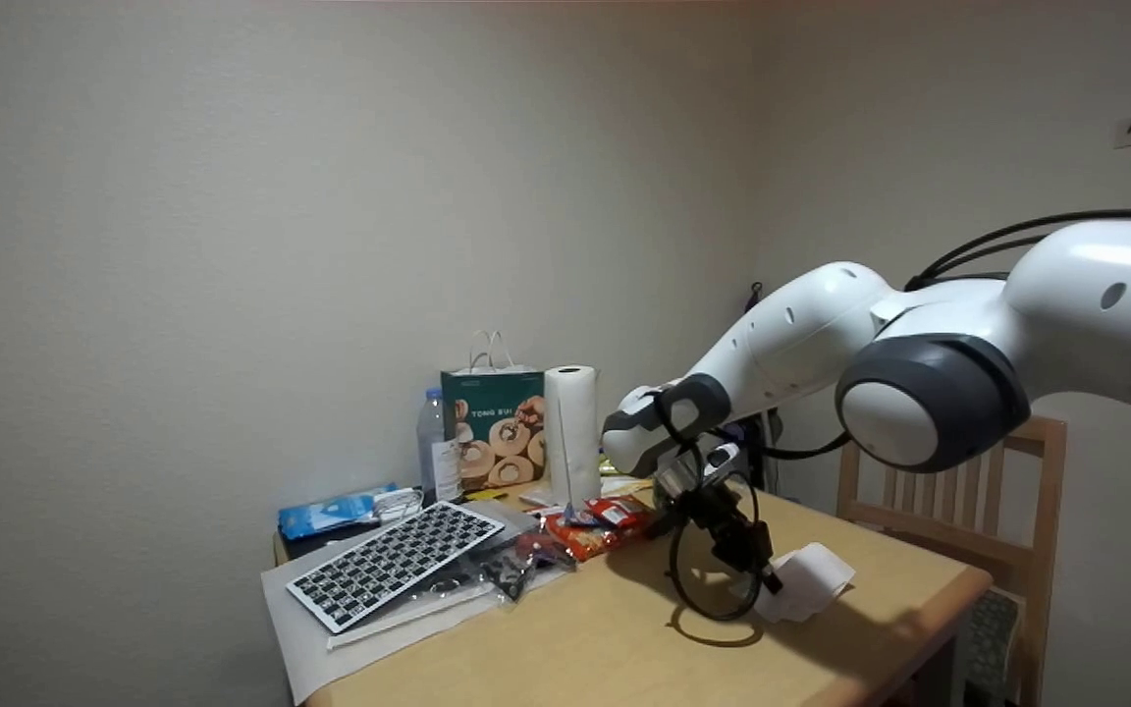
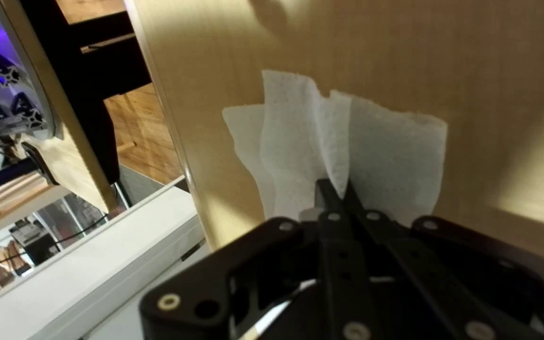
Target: Use the napkin to wipe the table
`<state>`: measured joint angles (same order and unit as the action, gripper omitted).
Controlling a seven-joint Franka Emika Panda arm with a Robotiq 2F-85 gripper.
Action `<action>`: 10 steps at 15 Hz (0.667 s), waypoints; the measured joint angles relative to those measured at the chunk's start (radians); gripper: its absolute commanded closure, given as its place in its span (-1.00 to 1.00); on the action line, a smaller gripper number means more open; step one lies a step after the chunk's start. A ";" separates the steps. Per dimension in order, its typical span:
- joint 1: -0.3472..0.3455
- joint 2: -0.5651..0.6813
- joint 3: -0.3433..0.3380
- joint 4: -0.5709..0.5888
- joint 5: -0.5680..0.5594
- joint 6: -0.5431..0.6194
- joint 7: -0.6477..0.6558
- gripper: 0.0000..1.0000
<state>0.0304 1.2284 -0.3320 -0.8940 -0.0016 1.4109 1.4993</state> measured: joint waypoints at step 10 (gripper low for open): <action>0.113 0.005 0.047 0.026 -0.042 -0.002 -0.224 0.99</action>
<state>0.1438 1.2333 -0.2853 -0.8684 -0.0439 1.4092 1.2756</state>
